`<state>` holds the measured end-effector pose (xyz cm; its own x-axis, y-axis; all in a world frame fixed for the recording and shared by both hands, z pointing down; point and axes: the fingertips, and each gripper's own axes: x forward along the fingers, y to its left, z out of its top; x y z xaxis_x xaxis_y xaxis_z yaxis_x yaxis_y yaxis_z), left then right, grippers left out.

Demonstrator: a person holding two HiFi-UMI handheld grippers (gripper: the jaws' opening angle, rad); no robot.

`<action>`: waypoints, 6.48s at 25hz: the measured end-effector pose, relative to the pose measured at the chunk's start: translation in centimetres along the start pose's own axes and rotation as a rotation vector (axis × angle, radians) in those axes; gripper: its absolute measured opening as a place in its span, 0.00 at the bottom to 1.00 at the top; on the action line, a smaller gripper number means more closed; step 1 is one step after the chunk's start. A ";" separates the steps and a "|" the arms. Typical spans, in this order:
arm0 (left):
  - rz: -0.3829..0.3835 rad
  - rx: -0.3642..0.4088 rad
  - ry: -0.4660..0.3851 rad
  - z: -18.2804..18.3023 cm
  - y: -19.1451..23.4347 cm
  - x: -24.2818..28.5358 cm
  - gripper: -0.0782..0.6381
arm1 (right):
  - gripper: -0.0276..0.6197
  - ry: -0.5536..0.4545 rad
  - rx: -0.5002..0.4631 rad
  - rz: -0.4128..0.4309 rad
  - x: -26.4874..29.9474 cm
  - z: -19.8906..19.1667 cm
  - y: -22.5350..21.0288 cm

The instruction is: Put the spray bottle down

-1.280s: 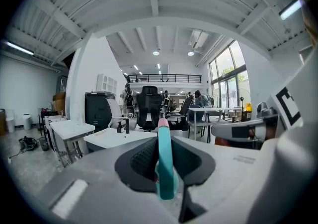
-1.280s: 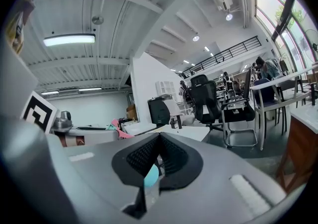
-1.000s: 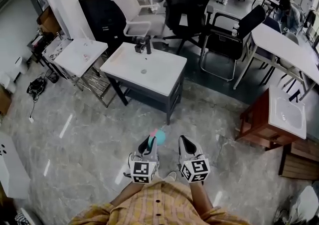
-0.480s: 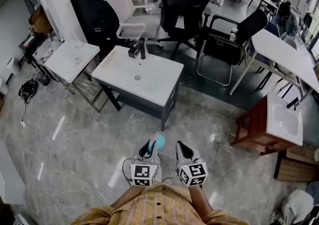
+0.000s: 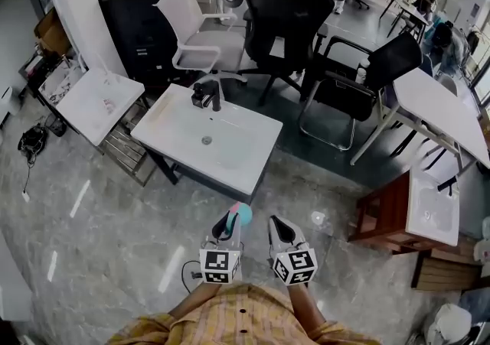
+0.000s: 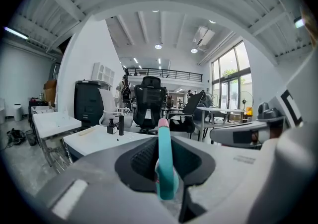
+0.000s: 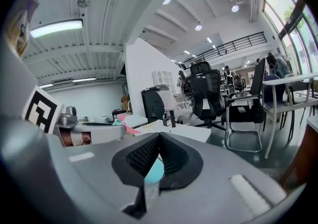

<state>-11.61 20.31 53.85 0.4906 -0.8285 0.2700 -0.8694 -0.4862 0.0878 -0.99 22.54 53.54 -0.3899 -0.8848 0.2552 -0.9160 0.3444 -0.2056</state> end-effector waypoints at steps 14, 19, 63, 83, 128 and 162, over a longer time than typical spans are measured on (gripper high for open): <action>-0.054 0.020 -0.019 4.7 7.9 10.2 0.21 | 0.05 -0.013 0.003 -0.080 11.4 5.3 -3.6; -0.089 0.036 -0.034 5.7 9.4 13.1 0.21 | 0.05 -0.032 -0.004 -0.117 14.2 6.4 -4.8; 0.022 0.048 0.066 8.3 9.9 31.9 0.21 | 0.05 0.034 0.054 0.046 27.2 9.4 -18.8; 0.066 0.070 0.132 6.9 11.9 40.9 0.21 | 0.05 0.092 0.074 0.066 30.3 8.4 -23.2; 0.044 0.073 0.216 3.6 14.5 50.5 0.21 | 0.05 0.147 0.080 0.027 31.2 6.6 -25.3; 0.034 0.056 0.164 6.3 13.5 45.0 0.27 | 0.05 0.097 0.050 -0.007 27.8 7.8 -20.8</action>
<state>-0.87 -25.24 61.16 0.4410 -0.7904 0.4253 -0.8784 -0.4774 0.0235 7.97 -11.66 57.53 -0.3926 -0.8520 0.3464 -0.9141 0.3197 -0.2496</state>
